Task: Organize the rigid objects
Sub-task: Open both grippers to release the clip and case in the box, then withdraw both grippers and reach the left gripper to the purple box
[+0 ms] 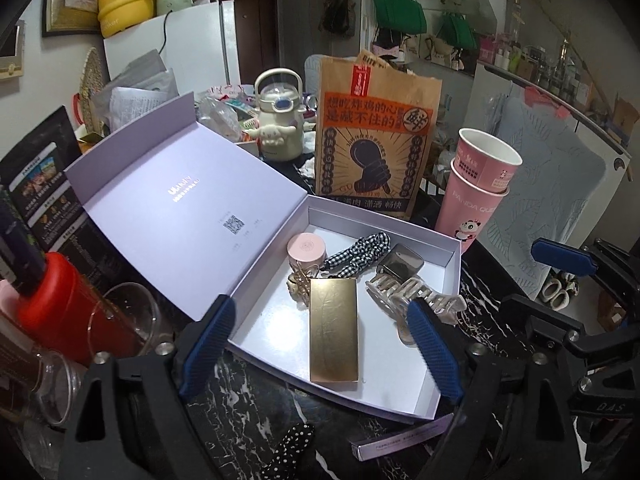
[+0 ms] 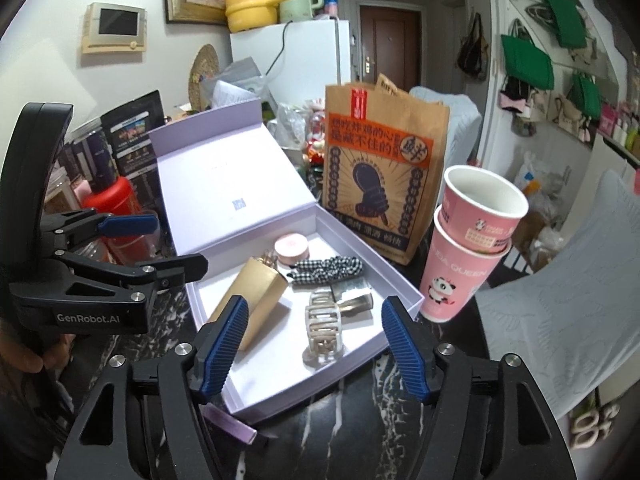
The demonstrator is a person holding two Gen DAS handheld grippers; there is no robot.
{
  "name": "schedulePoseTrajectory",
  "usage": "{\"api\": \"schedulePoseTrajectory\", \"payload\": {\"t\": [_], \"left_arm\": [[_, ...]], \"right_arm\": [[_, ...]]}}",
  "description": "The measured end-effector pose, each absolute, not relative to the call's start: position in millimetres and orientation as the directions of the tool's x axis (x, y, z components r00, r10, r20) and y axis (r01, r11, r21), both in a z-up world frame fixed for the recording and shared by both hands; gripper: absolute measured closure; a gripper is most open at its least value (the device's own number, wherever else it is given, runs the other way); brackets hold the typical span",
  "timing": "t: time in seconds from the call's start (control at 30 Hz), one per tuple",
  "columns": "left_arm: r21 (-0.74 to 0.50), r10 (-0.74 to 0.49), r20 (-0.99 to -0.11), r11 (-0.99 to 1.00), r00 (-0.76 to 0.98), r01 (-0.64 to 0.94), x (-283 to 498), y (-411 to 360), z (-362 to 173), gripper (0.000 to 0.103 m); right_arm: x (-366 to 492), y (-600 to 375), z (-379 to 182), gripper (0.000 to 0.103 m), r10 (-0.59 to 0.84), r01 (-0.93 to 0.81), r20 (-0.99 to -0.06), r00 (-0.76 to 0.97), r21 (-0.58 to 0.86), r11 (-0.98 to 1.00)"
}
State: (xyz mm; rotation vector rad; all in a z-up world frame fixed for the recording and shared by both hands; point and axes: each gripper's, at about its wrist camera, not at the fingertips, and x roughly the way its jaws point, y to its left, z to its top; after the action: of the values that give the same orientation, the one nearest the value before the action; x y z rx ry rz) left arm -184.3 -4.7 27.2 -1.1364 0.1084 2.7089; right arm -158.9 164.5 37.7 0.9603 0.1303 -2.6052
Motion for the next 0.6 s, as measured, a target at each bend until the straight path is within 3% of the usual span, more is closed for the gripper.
{"api": "schedulePoseTrajectory", "payload": {"t": [0.6], "left_arm": [[0.001,0.149,-0.663,-0.980,-0.733,-0.199,-119.0,-14.0,49.7,0.012]], "right_arm": [[-99.7,167.7,61.6,0.025,-0.302,0.353,-0.592,-0.747,0.032,-0.935]]}}
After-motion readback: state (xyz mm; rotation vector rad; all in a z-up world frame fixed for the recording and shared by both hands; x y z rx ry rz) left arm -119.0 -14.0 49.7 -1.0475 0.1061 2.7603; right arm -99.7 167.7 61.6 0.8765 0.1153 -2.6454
